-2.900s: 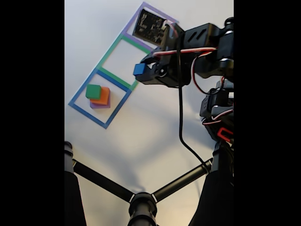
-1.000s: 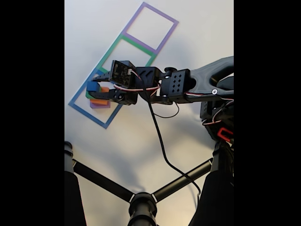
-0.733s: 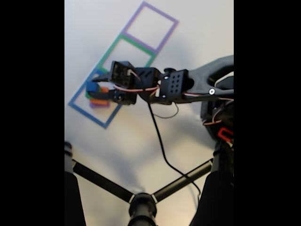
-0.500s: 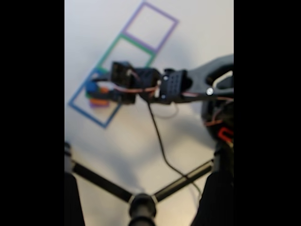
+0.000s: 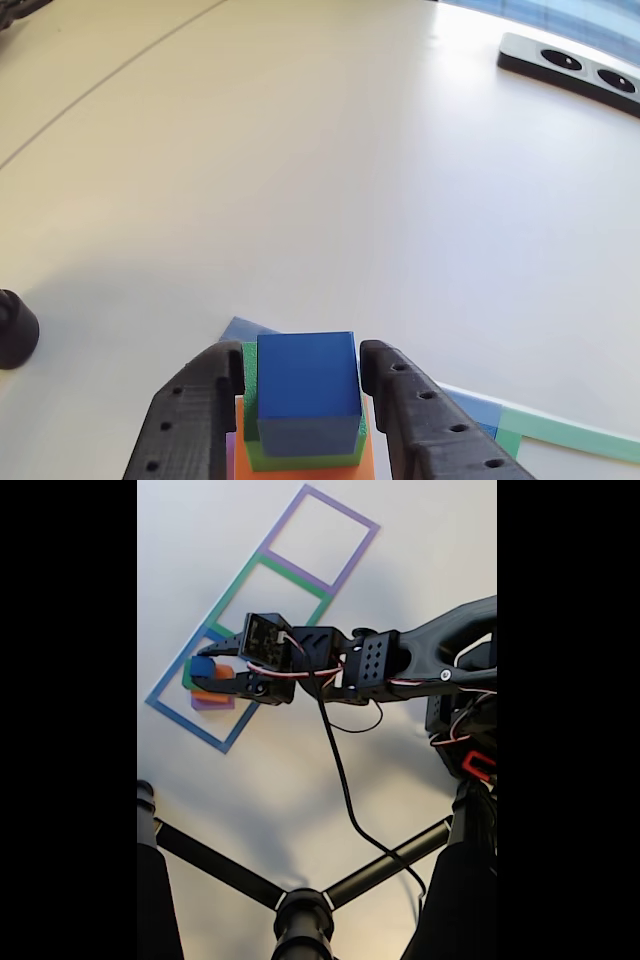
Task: Tower of hanoi
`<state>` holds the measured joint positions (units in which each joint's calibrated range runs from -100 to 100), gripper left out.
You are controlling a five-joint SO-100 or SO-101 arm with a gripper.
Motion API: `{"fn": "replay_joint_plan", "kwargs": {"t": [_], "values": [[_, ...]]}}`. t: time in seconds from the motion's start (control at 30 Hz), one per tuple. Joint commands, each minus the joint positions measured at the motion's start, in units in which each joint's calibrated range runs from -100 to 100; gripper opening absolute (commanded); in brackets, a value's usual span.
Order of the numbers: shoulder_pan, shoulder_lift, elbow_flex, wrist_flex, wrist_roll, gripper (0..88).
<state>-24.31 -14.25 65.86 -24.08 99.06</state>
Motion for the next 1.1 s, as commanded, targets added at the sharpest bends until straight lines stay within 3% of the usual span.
{"fn": "replay_joint_plan", "kwargs": {"t": [0.0, 0.4, 0.63, 0.93, 1.07], "values": [[0.56, -0.97, -0.12, -1.53, 0.94, 13.7], [0.64, -3.14, -0.85, -1.53, 0.94, 20.7], [0.41, -8.83, -4.12, 4.7, 0.94, 26.6], [1.17, -18.04, -9.94, 19.51, 0.94, 27.4], [2.47, -24.21, -13.93, 33.19, 0.94, 19.1]]}}
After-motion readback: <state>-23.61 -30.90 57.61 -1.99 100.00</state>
